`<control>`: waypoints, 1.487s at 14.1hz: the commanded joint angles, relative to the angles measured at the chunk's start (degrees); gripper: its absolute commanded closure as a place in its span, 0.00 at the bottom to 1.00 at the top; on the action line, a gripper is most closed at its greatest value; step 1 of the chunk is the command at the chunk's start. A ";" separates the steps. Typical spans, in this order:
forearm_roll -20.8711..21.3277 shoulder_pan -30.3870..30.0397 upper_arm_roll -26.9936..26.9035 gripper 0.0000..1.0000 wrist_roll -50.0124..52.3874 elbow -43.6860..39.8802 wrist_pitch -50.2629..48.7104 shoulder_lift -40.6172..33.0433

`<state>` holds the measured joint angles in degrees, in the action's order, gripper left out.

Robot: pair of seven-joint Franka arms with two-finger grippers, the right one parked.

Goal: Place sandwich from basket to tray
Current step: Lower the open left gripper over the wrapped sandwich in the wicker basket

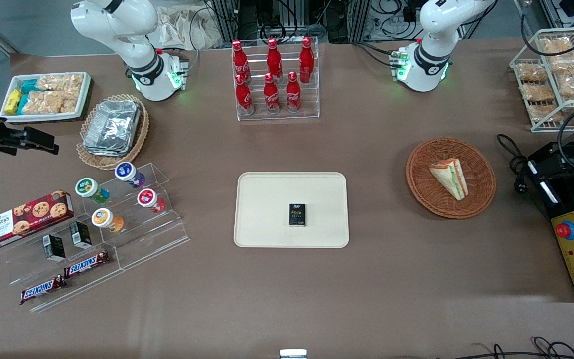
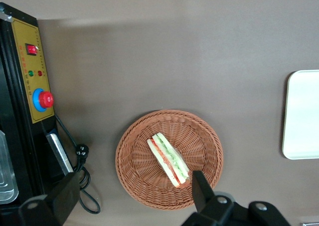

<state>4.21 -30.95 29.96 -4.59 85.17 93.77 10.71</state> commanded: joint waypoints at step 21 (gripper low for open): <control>0.10 1.16 0.09 0.00 52.32 51.05 36.21 -13.43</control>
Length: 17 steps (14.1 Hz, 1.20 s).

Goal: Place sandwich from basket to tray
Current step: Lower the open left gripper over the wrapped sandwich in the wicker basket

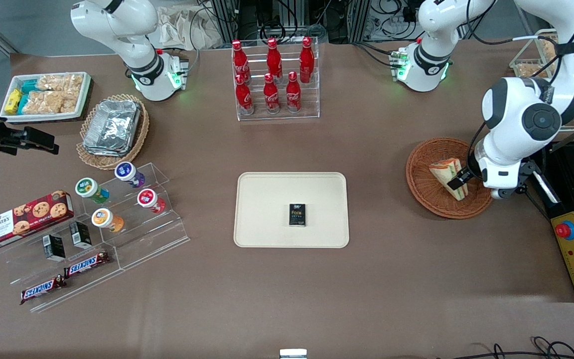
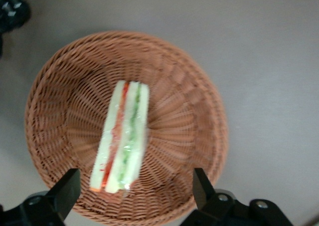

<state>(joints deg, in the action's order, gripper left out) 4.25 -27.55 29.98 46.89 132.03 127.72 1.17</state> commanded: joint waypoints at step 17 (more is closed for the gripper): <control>-1.00 -3.04 0.25 0.02 1.89 14.57 20.81 2.08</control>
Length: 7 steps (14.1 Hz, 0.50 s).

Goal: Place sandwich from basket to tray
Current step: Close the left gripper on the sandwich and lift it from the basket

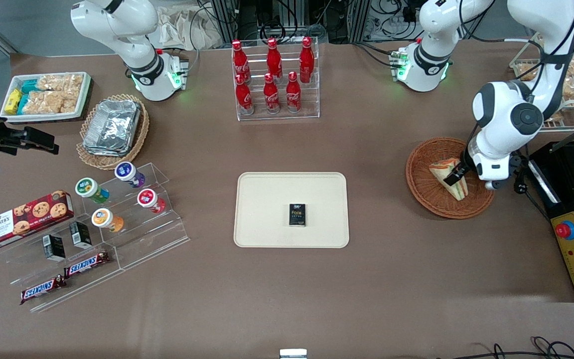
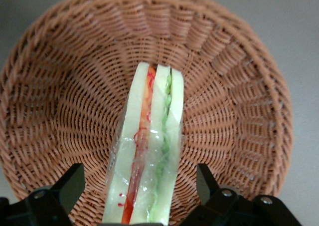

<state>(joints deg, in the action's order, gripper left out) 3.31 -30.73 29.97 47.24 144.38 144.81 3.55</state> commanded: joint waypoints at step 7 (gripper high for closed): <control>0.73 1.11 0.35 1.00 0.84 1.52 3.73 0.93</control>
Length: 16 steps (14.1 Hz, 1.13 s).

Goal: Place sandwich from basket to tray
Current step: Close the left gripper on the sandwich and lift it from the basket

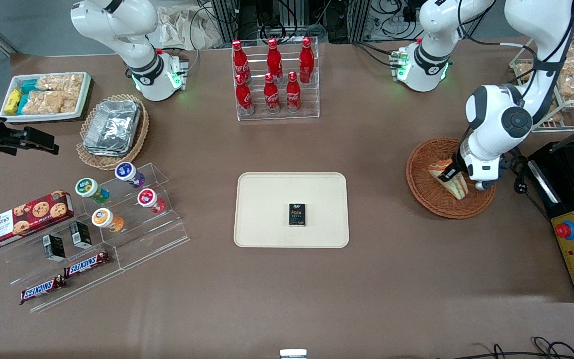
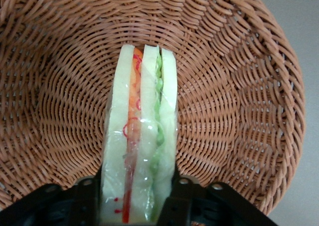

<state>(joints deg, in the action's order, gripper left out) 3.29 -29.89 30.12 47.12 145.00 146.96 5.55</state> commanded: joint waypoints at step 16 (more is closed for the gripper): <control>0.14 0.62 16.34 1.00 -15.92 -37.67 -44.84 -3.63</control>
<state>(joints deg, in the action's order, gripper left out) 3.48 -28.99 42.32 30.30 110.54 103.17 -1.57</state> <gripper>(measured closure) 0.793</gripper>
